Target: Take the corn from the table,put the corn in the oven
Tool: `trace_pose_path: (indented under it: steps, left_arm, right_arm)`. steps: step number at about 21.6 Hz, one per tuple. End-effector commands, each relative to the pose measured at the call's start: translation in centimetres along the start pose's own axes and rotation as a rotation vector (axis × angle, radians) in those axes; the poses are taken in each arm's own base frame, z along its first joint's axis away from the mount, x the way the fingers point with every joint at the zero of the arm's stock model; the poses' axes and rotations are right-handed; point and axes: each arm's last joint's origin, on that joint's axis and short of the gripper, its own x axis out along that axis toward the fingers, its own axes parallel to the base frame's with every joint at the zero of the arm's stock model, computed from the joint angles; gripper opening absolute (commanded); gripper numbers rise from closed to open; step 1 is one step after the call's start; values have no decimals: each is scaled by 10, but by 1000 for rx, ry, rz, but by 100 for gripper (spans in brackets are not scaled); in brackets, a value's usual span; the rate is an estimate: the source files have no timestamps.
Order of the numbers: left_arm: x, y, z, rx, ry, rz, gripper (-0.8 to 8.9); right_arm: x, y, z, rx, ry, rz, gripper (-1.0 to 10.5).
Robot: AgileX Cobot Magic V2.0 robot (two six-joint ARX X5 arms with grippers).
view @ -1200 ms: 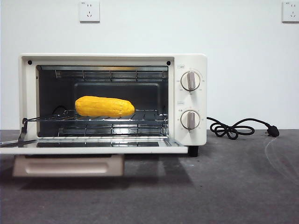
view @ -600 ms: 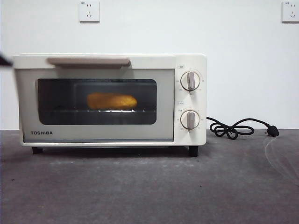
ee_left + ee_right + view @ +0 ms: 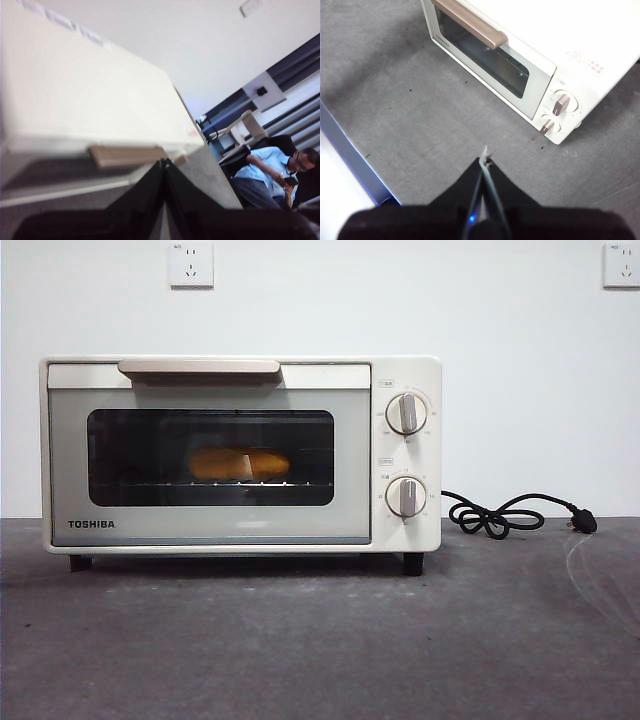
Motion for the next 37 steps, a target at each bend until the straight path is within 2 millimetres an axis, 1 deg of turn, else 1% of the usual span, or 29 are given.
trace_pose_path:
  steps: [1, 5, 7, 9, 11, 14, 18, 22, 28, 30, 37]
  left_arm:
    - [-4, -8, -14, 97, 34, 44, -8]
    - [-6, -16, -36, 150, 122, 154, -8]
    - [-9, -16, -45, 170, 163, 261, -8]
    - [-12, -15, -53, 173, 187, 415, -8]
    - [-16, -15, -56, 170, 175, 540, -8]
    - [-21, -19, -55, 170, 103, 631, -8]
    - [-26, -28, -53, 179, 9, 606, -8]
    - [-31, -37, -56, 187, -12, 522, -8]
    - [-36, -45, -61, 197, -22, 477, -7]
    - [-35, -46, -63, 165, -7, 443, -4]
    - [-29, -39, -60, 118, 31, 462, -4]
  right_arm:
    - [0, 0, 1, 6, -4, -2, -12]
    - [0, -1, 1, 6, -6, -22, -12]
    - [0, -1, 1, 6, -6, -29, -12]
    - [0, -1, 1, 9, -6, -32, -12]
    - [0, -2, 1, 18, -5, -57, -12]
    - [0, -4, 1, 67, -5, -122, -12]
    - [1, -4, 1, 70, -2, -131, -12]
    - [1, -4, 0, 70, 1, -131, -12]
    - [1, -4, 0, 69, 1, -128, -12]
    - [1, -4, 0, 70, -1, -129, -12]
    - [1, -4, 0, 81, 1, -133, -11]
